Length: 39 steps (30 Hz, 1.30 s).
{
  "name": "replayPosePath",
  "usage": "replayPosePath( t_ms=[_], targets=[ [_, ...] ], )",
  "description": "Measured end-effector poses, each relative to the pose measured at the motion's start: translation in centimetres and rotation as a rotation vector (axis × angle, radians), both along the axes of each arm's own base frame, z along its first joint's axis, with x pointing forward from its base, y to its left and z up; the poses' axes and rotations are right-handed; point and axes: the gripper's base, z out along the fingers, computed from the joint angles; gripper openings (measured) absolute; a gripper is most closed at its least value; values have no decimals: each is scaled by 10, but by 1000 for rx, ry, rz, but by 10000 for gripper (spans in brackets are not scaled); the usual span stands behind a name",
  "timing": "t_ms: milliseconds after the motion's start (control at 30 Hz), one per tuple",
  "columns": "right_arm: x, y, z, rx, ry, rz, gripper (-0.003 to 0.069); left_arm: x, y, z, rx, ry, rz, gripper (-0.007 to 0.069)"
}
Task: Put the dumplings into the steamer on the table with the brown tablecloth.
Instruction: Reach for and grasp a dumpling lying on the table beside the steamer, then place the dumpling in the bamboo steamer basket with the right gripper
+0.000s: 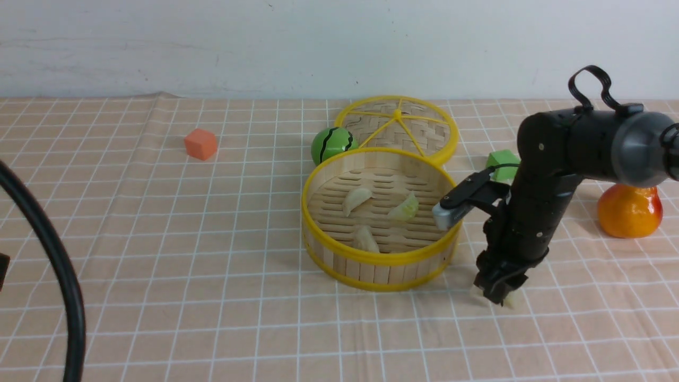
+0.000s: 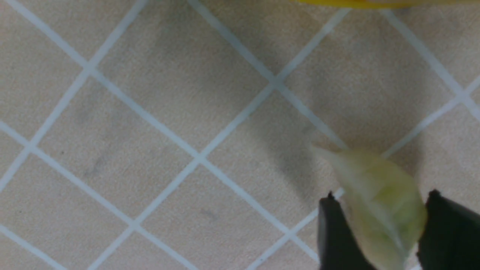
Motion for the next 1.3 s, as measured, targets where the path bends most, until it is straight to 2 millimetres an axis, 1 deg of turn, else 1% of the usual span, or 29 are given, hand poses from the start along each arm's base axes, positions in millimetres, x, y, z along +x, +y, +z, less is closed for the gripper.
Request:
replayPosePath(
  t_ms=[33, 67, 200, 267, 300, 367, 400, 433, 467, 533, 567, 600, 667, 700, 767, 833, 867, 900, 933, 1000, 1100, 1167, 1200, 1233, 1300],
  targets=[
    [0, 0, 0, 1, -4, 1, 178, 0, 0, 0, 0, 0, 0, -13],
    [1, 0, 0, 2, -10, 0, 161, 0, 0, 0, 0, 0, 0, -13],
    [2, 0, 2, 2, -17, -2, 173, 0, 0, 0, 0, 0, 0, -13],
    [4, 2, 18, 11, -30, -25, 173, 0, 0, 0, 2, 2, 0, -13],
    [5, 3, 30, 20, -49, -38, 173, 0, 0, 0, 4, 6, 0, -13],
    [9, 12, 61, 56, -113, -69, 173, -1, 0, -1, 7, 12, 0, -13],
    [9, 17, 73, 75, -135, -80, 173, -1, 0, -1, 8, 12, 0, -13],
    [10, 20, 78, 84, -148, -85, 173, -1, 0, -1, 8, 12, 0, -13],
    [11, 33, 97, 126, -192, -96, 173, -1, 0, -1, 7, 11, 0, -13],
    [12, 50, 111, 165, -229, -91, 173, 0, 0, 0, 4, 4, -1, -13],
    [13, 56, 111, 172, -230, -91, 173, 0, 0, 0, 3, 3, -1, -13],
    [15, 65, 109, 183, -230, -89, 173, 0, 0, 0, 1, 0, -1, -13],
    [20, 79, 98, 183, -209, -82, 173, 0, 0, 0, 1, -1, -1, -11],
    [19, 80, 98, 184, -212, -81, 173, 0, 0, 0, 1, -1, -1, -10],
    [26, 90, 75, 159, -174, -72, 173, 0, 0, 0, 2, -1, -1, -8],
    [32, 93, 55, 129, -143, -78, 173, 0, 0, 0, 4, 0, 0, -6],
    [34, 93, 48, 119, -137, -90, 173, 0, 1, 0, 7, -1, 2, -6],
    [34, 94, 46, 119, -134, -93, 173, 0, 1, 0, 7, -1, 2, -6],
    [37, 94, 39, 108, -132, -116, 173, 0, 1, 0, 10, -1, 3, -3],
    [41, 93, 33, 93, -148, -138, 173, 0, 1, 0, 17, -1, 7, -2],
    [43, 92, 32, 85, -163, -149, 173, 0, 3, -1, 30, -1, 13, -1],
    [44, 93, 30, 85, -163, -151, 200, 1, 3, -1, 37, -2, 16, 0],
    [44, 93, 30, 84, -161, -154, 225, 1, 3, -1, 38, -1, 17, 0],
    [43, 93, 30, 84, -159, -155, 232, 1, 3, -1, 38, -1, 17, 0],
    [43, 93, 38, 91, -148, -171, 336, -4, 6, -3, 31, -14, 16, 1]
  ],
)
